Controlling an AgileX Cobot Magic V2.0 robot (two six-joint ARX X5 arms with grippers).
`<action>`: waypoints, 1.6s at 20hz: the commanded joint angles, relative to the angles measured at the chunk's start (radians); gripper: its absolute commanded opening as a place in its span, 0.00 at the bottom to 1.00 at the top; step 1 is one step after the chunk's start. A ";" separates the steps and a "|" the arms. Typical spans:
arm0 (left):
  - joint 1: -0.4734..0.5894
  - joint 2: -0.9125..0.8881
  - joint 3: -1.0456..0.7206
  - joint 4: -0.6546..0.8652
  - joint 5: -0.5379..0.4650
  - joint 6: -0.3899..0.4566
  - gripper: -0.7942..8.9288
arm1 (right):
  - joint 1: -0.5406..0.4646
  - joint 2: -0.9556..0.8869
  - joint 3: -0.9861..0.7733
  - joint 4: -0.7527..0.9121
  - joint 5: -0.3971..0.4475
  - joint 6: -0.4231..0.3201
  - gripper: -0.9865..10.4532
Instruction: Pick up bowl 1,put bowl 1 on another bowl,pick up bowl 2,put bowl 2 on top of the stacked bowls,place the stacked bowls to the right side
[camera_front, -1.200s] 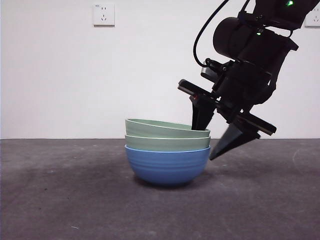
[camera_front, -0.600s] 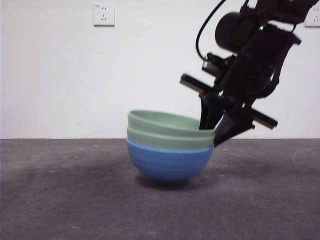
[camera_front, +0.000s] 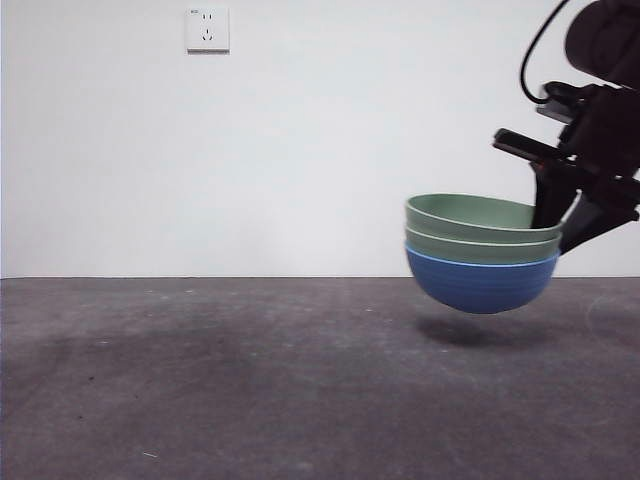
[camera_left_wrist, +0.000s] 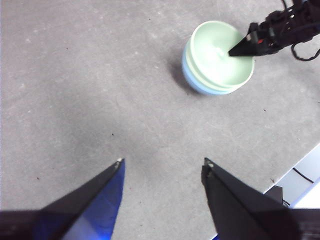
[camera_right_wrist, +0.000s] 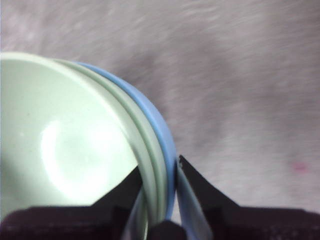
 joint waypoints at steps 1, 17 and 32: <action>-0.002 -0.001 -0.002 0.006 -0.002 0.011 0.34 | -0.026 0.030 0.001 0.008 -0.007 -0.022 0.08; -0.002 -0.001 -0.002 0.006 -0.002 0.011 0.34 | -0.038 0.111 0.002 -0.016 -0.014 -0.072 0.34; -0.002 -0.001 -0.002 -0.002 -0.005 0.066 0.34 | -0.016 -0.354 0.002 -0.412 -0.010 -0.151 0.33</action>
